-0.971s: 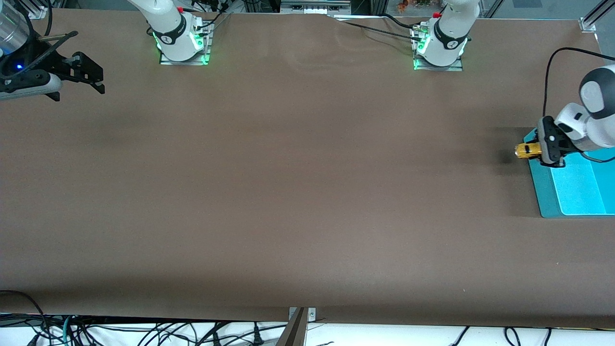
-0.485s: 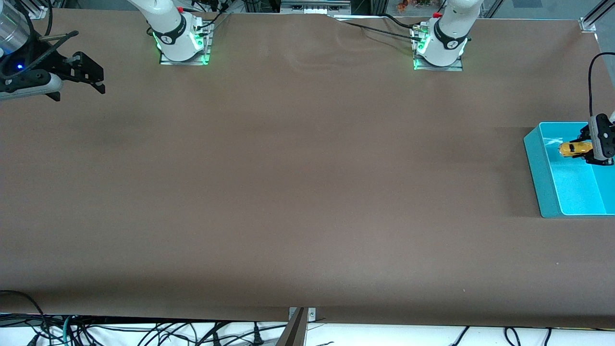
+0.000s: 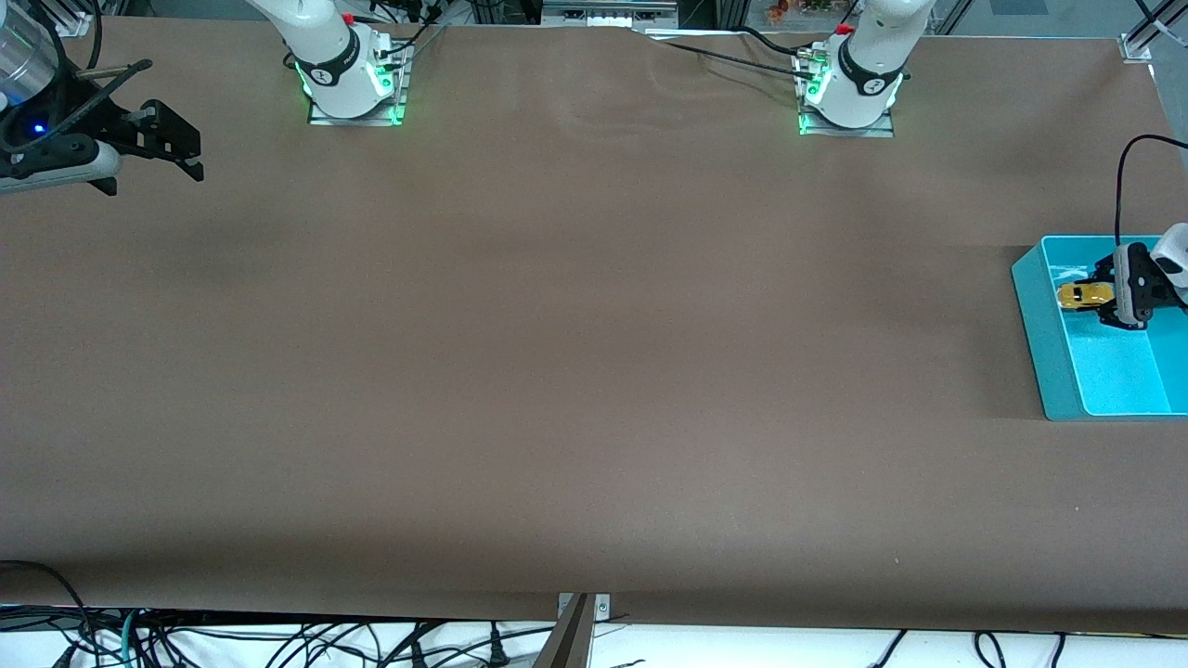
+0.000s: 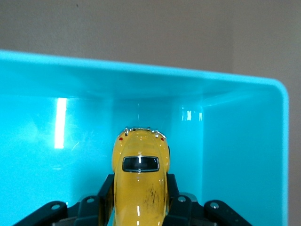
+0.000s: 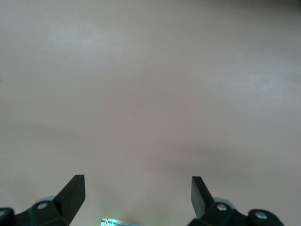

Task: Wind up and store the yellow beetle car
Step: 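Lower the car into the blue box and open the left gripper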

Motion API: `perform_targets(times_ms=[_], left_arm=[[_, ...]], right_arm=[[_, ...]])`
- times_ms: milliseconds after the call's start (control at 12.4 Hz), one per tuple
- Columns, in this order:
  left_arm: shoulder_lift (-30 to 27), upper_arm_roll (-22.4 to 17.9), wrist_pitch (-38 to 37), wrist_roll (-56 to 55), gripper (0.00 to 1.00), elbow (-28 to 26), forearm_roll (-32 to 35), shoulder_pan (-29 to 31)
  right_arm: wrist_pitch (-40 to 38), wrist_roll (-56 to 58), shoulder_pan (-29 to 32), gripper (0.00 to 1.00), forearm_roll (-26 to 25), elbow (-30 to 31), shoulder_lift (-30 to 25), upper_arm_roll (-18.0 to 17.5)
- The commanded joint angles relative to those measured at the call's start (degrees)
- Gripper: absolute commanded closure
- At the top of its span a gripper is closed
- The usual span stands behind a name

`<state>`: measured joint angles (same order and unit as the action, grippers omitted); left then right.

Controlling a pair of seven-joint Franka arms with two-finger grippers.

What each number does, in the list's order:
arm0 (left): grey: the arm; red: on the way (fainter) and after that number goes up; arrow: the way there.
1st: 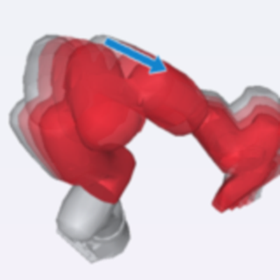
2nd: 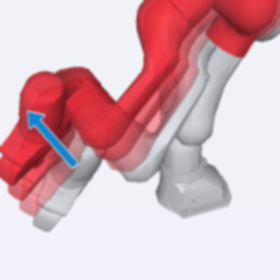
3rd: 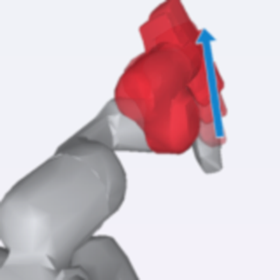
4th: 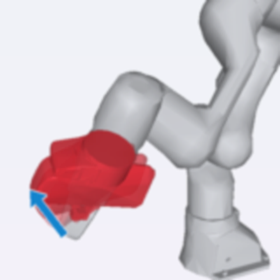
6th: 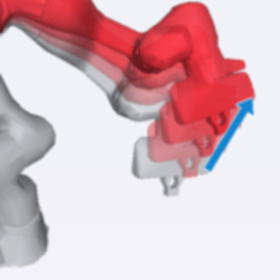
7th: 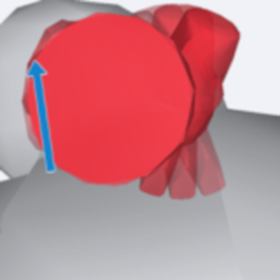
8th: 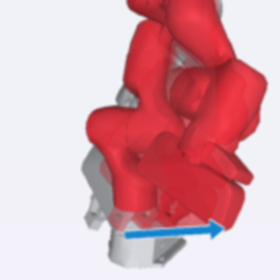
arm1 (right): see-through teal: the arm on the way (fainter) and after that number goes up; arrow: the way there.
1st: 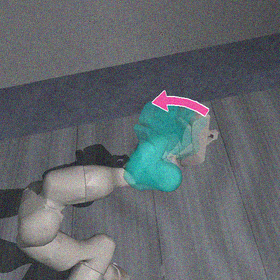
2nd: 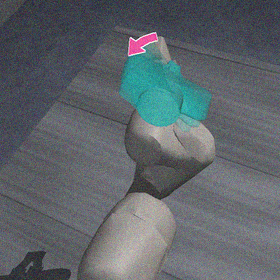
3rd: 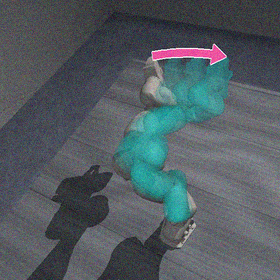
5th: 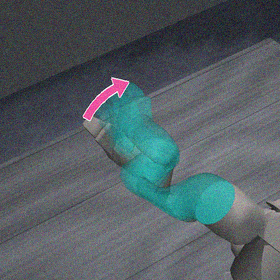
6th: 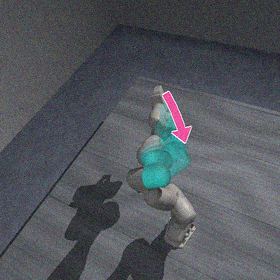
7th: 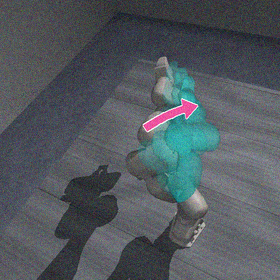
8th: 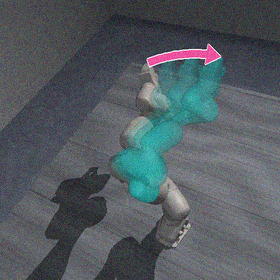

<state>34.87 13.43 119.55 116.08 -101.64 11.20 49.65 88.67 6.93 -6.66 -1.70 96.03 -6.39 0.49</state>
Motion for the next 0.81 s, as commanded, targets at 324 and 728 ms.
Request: perform_targets(times_ms=[324,728], left_arm=[[1.0,0.7,-1.4,1.3,0.0,2.8,1.4,1.3],[-3.2,2.9,-9.5,-0.4,0.0,9.2,0.2,0.5]], right_arm=[[-0.5,-0.2,-0.4,0.0,-0.5,-1.3,0.3,0.1],[-0.5,-0.2,-0.4,0.0,-0.5,-1.3,0.3,0.1]])
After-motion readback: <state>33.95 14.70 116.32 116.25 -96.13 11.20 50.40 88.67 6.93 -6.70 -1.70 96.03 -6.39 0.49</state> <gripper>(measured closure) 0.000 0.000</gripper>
